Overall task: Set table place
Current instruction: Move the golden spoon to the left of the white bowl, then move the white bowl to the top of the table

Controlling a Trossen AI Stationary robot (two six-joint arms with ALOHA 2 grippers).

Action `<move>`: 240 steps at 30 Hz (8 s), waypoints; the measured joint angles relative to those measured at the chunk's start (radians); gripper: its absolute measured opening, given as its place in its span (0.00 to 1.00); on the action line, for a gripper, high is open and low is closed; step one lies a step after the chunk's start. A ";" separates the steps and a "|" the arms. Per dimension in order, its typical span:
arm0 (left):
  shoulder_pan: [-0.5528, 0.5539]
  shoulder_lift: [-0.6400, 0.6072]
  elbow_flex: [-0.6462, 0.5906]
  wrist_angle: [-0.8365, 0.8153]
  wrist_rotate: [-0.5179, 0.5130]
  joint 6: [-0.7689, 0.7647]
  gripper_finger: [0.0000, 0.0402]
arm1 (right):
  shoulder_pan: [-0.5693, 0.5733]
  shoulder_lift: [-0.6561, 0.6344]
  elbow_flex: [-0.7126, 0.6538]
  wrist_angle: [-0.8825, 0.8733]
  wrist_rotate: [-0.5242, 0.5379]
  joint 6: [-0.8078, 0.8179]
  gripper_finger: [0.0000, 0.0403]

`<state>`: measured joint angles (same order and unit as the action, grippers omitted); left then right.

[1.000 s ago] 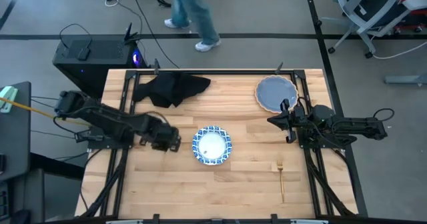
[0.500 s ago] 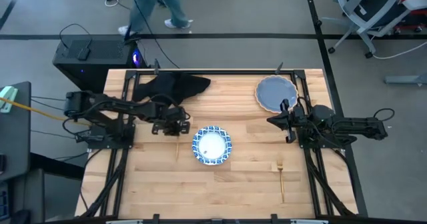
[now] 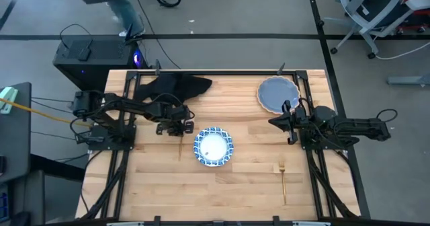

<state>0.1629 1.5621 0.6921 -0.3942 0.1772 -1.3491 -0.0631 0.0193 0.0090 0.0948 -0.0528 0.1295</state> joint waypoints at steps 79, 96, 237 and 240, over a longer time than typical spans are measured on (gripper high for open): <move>-0.063 -0.552 -0.004 -0.003 -0.092 0.450 0.27 | -0.025 1.004 1.028 -0.731 -0.089 0.363 0.01; -0.194 -0.638 -0.004 0.041 -0.280 0.734 0.22 | -0.087 1.381 1.089 -0.668 -0.256 0.391 0.03; -0.212 -0.638 -0.003 0.069 -0.278 0.742 0.18 | -0.696 1.643 1.089 -0.633 -0.138 0.391 0.10; -0.212 -0.638 -0.003 0.069 -0.278 0.742 0.18 | -0.696 1.643 1.089 -0.634 -0.138 0.391 0.15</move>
<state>-0.0490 0.9245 0.6888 -0.3252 -0.1013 -0.6075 -0.7593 1.6619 1.0981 -0.5388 -0.1913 0.5205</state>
